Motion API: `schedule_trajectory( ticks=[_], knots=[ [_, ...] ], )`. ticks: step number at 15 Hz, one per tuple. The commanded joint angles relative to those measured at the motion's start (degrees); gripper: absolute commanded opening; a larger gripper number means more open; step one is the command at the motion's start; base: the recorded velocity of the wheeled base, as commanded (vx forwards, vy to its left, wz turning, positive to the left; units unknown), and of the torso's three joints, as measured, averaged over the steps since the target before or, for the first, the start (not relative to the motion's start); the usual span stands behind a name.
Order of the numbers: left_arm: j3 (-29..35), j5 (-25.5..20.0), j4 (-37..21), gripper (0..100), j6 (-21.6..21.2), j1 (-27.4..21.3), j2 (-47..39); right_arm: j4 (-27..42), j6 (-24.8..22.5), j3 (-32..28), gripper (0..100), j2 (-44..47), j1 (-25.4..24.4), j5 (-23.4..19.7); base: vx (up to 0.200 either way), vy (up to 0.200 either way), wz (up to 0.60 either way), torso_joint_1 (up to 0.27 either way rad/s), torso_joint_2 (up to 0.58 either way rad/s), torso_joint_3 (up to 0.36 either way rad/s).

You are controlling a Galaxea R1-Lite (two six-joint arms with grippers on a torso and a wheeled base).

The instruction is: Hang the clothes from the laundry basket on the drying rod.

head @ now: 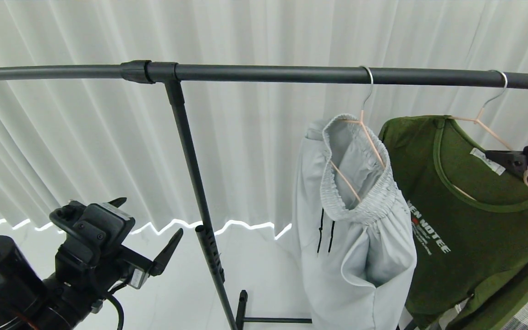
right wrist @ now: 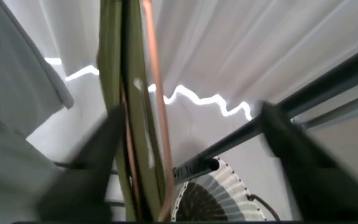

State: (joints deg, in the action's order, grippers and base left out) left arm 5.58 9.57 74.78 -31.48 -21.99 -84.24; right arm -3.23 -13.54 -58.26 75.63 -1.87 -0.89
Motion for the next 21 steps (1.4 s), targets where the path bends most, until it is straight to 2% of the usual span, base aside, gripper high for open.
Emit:
schedule_trajectory(
  ticks=[1, 4, 6, 9, 11, 13, 15, 16, 17, 19, 21],
  knots=[
    [-0.2, 0.0, 0.0, 100, 0.3, 1.7, 0.7, -2.9, 0.2, 4.9, 100, -6.3, 0.0, -0.3, 0.000, 0.000, 0.00, 0.000, 0.00, 0.000],
    [-1.0, 0.0, 0.0, 100, 1.2, 7.9, 3.1, -8.0, 1.7, 11.3, 100, -14.0, 0.1, -0.5, 0.000, 0.000, 0.00, 0.000, 0.00, 0.000],
    [-3.9, 0.0, 0.0, 100, 2.4, 12.9, 7.1, -8.3, 1.8, 15.6, 100, -19.9, 0.4, -0.2, 0.000, 0.000, 0.00, 0.000, 0.00, 0.000],
    [-5.4, 1.6, -0.6, 100, 3.8, 20.6, 13.5, -8.0, 1.6, 23.0, 100, -29.0, 5.6, -0.2, 0.000, 0.000, 0.00, 0.000, 0.00, 0.000],
    [-5.4, 3.1, -3.1, 100, 8.2, 24.9, 16.6, -7.0, 1.3, 28.3, 100, -35.4, 7.1, -0.1, 0.000, 0.000, 0.00, 0.000, 0.00, 0.000],
    [-5.4, 3.5, -14.1, 100, 12.1, 27.4, 23.3, -2.7, -0.7, 33.6, 100, -42.5, 7.2, 0.2, 0.000, 0.000, 0.00, 0.000, 0.00, 0.000],
    [-5.4, 3.4, -27.2, 100, 14.5, 27.3, 32.3, 3.4, -3.4, 36.8, 100, -50.1, 7.2, 0.2, 0.000, 0.000, 0.00, 0.000, 0.00, 0.000],
    [-5.4, 3.1, -37.6, 100, 17.1, 27.1, 39.4, 9.2, -4.5, 38.1, 100, -56.0, 7.2, 0.2, 0.000, 0.000, 0.00, 0.000, 0.00, 0.000],
    [-5.5, 3.0, -44.5, 100, 19.6, 26.8, 45.0, 13.7, -4.4, 39.3, 100, -60.9, 7.2, 0.7, 0.000, 0.000, 0.00, 0.000, 0.00, 0.000],
    [-5.4, 2.1, -56.7, 100, 20.1, 26.6, 58.8, 21.0, -4.4, 41.3, 100, -70.3, 7.2, 4.4, 0.000, 0.000, 0.00, 0.000, 0.00, 0.000],
    [-5.4, -0.7, -65.0, 100, 18.9, 26.6, 69.4, 18.9, -3.1, 42.1, 100, -70.2, 7.2, 7.3, 0.000, 0.000, 0.00, 0.000, 0.00, 0.000]
  ],
)
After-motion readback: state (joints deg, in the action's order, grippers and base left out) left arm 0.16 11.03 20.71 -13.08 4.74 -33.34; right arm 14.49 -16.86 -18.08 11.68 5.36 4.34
